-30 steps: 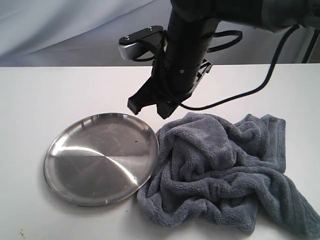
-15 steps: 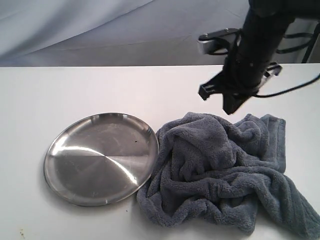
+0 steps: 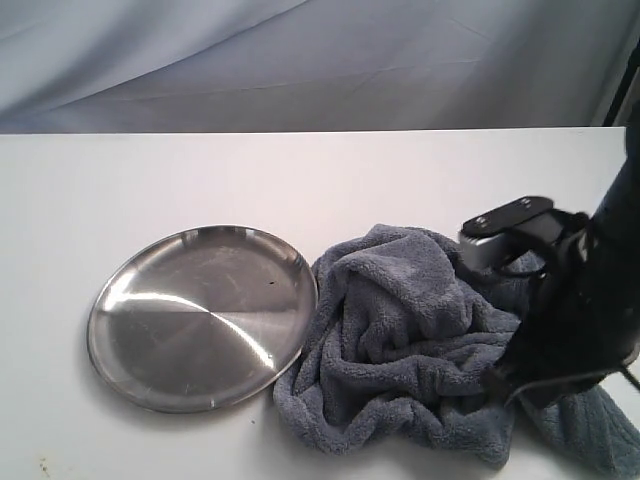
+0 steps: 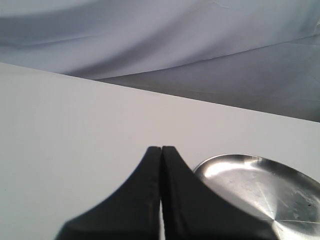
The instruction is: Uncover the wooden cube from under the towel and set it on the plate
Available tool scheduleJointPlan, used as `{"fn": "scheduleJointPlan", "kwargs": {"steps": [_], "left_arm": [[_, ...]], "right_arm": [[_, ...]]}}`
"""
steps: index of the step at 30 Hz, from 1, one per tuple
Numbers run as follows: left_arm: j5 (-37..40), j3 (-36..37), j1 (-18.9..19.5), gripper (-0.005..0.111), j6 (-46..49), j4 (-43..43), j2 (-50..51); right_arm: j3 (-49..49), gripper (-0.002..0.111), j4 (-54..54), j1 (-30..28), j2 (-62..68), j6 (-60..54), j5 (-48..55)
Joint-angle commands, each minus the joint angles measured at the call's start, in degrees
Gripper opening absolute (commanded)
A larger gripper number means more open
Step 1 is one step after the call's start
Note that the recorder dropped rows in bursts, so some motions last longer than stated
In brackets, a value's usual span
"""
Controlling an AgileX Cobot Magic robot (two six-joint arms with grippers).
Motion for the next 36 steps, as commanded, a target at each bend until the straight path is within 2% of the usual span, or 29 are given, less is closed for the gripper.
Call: {"fn": "scheduleJointPlan", "kwargs": {"steps": [1, 5, 8, 12, 18, 22, 28, 31, 36], "left_arm": [[-0.5, 0.3, 0.1, 0.000, -0.2, -0.3, -0.2], [-0.5, 0.3, 0.1, 0.000, -0.2, -0.3, -0.2], [-0.5, 0.3, 0.1, 0.000, -0.2, -0.3, -0.2], [-0.5, 0.3, 0.1, 0.000, -0.2, -0.3, -0.2], [-0.5, 0.3, 0.1, 0.000, -0.2, -0.3, -0.2], [-0.5, 0.3, 0.1, 0.000, -0.2, -0.3, -0.2], [-0.5, 0.3, 0.1, 0.000, -0.2, -0.3, -0.2], [-0.5, 0.3, 0.1, 0.000, -0.2, -0.3, -0.2], [-0.5, 0.3, 0.1, 0.000, -0.2, -0.3, -0.2]], "right_arm": [[1.7, 0.000, 2.3, 9.4, 0.9, 1.1, -6.9], [1.7, 0.000, 6.1, 17.1, 1.1, 2.7, -18.3], [1.7, 0.000, 8.3, 17.0, 1.1, 3.8, -20.6], [-1.9, 0.000, 2.3, 16.9, 1.1, 4.5, -21.6], [-9.8, 0.000, -6.2, 14.0, 1.1, 17.6, -19.9], [-13.5, 0.000, -6.9, 10.1, 1.1, 17.9, -14.8], [-14.0, 0.001, -8.0, 7.3, 1.1, 10.7, -10.4], [-14.0, 0.010, -8.8, 7.3, 1.1, 11.8, -6.8], [-14.0, 0.036, -13.6, 7.3, 1.1, 19.6, -5.7]]}}
